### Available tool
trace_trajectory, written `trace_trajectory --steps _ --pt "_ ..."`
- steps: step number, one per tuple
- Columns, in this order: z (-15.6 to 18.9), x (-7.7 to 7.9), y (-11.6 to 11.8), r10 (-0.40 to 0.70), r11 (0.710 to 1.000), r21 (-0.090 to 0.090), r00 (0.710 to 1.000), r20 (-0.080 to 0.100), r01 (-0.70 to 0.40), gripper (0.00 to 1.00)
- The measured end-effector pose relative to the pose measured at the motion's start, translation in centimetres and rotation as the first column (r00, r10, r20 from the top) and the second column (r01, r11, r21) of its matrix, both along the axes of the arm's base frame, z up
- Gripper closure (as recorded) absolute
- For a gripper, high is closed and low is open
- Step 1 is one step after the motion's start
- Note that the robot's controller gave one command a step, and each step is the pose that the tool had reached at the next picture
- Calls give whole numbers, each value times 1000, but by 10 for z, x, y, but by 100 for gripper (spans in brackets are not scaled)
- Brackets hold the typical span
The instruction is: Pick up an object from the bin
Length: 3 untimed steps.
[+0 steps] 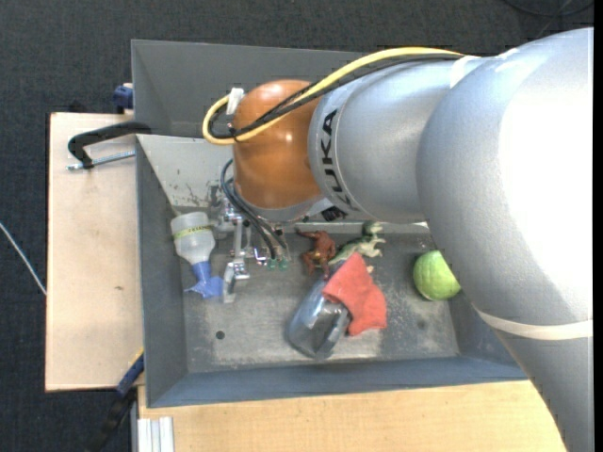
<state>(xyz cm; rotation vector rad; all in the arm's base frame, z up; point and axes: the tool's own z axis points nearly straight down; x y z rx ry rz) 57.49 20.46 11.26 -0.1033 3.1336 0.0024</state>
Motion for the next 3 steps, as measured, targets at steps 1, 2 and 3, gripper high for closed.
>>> trace_trajectory --steps 1,2,3 --pt "-33 -7 6 151 989 -8 989 -4 -151 0" --pt "-38 -11 16 -171 985 3 985 -4 171 100" --pt "-38 -11 16 -172 985 4 985 -4 172 100"
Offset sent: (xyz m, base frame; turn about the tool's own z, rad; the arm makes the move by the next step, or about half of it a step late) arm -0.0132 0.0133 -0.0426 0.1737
